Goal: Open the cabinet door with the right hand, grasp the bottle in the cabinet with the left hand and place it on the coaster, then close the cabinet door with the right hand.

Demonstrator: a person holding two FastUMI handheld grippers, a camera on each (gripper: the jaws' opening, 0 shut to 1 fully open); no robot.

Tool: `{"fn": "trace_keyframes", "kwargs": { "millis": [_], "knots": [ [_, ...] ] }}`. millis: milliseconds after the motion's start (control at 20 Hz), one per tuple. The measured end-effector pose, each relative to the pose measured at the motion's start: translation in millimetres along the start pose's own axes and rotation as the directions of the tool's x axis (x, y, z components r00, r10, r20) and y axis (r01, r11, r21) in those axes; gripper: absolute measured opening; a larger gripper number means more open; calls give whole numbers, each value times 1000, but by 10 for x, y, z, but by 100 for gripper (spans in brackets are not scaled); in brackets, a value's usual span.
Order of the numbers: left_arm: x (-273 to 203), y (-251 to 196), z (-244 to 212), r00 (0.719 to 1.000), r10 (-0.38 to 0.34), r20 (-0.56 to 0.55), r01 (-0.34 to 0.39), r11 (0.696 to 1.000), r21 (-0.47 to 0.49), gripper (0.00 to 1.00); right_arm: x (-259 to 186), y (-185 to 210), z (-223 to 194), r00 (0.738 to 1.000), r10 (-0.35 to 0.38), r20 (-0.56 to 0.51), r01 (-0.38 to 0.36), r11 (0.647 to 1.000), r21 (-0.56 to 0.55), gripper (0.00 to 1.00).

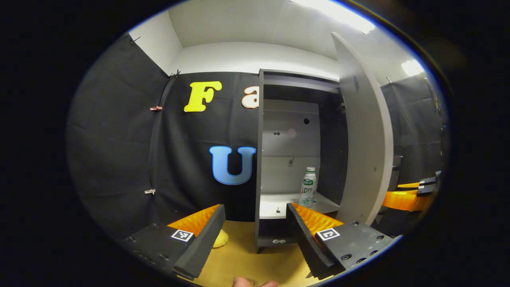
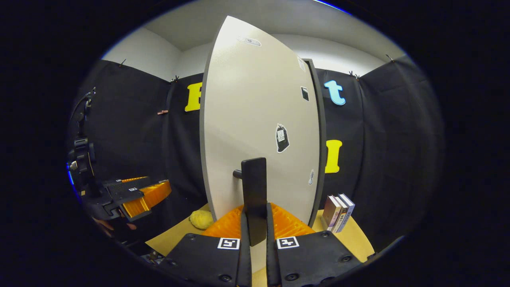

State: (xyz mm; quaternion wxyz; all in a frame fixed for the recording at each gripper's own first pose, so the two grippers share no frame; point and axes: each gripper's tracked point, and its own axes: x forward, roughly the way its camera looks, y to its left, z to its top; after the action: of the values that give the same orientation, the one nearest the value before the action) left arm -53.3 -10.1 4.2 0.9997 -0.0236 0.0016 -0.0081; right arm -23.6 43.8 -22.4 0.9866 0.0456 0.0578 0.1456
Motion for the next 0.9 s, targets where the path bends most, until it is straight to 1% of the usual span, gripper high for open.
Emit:
{"fn": "trace_keyframes", "kwargs": {
  "millis": [200, 300, 450, 550, 600, 650, 700, 750, 800, 850, 900],
  "knots": [
    [106, -147, -20, 1000, -22, -13, 22, 1000, -8, 96, -122, -186, 1, 999, -39, 13, 39, 999, 14, 18],
    [150, -245, -19, 999, -43, -17, 43, 999, -32, 96, -168, -276, 5, 998, -63, 15, 62, 998, 25, 18],
    [173, -458, 13, 993, -116, -15, 114, 988, -103, 96, -229, -383, 21, 995, -94, 23, 93, 995, 36, 18],
    [165, -531, 56, 989, -145, -1, 142, 971, -192, 97, -264, -443, 62, 994, -106, 35, 105, 993, 46, 18],
    [188, -570, 61, 988, -156, -13, 150, 967, -207, 96, -286, -472, 79, 993, -109, 42, 107, 993, 42, 17],
    [231, -570, 57, 988, -154, -29, 146, 972, -185, 95, -306, -502, 95, 993, -112, 49, 110, 993, 37, 17],
    [279, -554, 58, 988, -147, -45, 140, 981, -134, 94, -317, -540, 110, 992, -117, 54, 115, 993, 32, 17],
    [308, -564, 39, 989, -140, -51, 135, 987, -85, 95, -330, -567, 120, 991, -123, 58, 121, 992, 28, 17],
    [359, -570, 48, 989, -141, -43, 138, 988, -63, 92, -336, -595, 121, 990, -129, 61, 127, 992, 25, 17],
    [416, -590, 9, 988, -150, -33, 147, 987, -66, 95, -359, -635, 134, 988, -137, 66, 136, 990, 26, 17],
    [468, -618, 1, 987, -161, -26, 158, 984, -80, 94, -359, -674, 158, 987, -146, 71, 145, 989, 29, 17]
  ]
}}
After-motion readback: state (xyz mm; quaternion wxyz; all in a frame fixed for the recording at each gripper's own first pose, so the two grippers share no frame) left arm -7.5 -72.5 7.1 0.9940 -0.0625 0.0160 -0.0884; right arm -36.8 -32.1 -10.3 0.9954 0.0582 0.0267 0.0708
